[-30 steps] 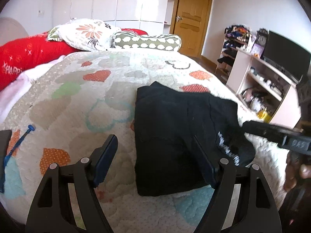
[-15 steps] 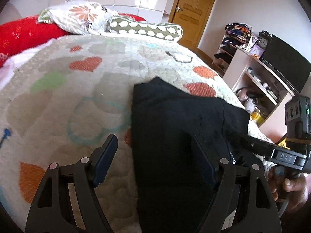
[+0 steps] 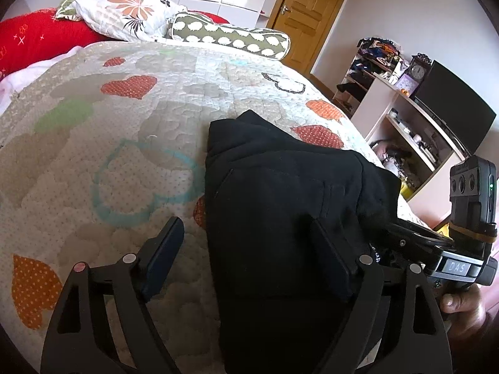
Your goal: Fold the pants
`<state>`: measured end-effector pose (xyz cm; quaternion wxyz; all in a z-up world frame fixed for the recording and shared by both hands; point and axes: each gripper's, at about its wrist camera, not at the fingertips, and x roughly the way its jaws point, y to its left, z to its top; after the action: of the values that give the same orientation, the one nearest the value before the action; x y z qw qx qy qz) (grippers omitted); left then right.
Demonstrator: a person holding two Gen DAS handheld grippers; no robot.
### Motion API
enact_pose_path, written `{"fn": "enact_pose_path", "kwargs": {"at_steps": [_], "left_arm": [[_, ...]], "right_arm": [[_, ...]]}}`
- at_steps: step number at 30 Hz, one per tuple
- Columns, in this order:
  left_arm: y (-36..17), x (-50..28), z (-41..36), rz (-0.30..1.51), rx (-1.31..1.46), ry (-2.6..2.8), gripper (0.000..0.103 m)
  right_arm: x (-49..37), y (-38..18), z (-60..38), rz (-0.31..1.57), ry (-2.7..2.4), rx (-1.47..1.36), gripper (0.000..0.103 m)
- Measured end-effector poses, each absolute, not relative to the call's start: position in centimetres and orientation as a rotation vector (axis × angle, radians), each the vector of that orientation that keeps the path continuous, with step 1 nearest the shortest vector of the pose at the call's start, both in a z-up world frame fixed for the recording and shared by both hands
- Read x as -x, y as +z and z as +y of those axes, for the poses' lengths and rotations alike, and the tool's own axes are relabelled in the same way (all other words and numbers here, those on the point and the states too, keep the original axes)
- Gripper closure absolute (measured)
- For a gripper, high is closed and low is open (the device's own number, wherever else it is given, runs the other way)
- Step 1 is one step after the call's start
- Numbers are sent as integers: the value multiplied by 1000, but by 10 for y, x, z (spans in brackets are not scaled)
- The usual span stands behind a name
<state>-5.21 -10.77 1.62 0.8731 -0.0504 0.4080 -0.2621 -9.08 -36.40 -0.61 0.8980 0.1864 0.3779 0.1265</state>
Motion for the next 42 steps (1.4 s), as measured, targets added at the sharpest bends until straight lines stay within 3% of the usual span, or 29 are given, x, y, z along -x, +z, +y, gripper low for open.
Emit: {"fn": "enact_pose_path", "kwargs": {"at_steps": [17,22,23,24,25,26,29,31,42], "left_arm": [[15,54,-112,850,107,-547,18],[15,55,-113,849,97,-547,20],[15,55,-114,849,99,-558,24],[15,56,-115,851,105,-576,37],[17,57,-116,845,102,-580,42],[18,59,-117,833,90,-578,46],[25,64,-119,807,78,-581,63],[32,63,-112,792,122,-594,73],[84,59,-76,662,167,-559,74]], "right_arm": [[95,-6,-364,756,243,-400,14],[93,-5,-357,762,247,-365,8],[93,-4,-354,761,246,-352,10],[94,-2,-352,754,252,-339,15],[95,0,-349,740,254,-328,35],[97,2,-348,727,244,-318,45],[102,11,-350,692,258,-321,60],[104,20,-350,677,276,-315,64],[82,69,-322,589,371,-287,68]]}}
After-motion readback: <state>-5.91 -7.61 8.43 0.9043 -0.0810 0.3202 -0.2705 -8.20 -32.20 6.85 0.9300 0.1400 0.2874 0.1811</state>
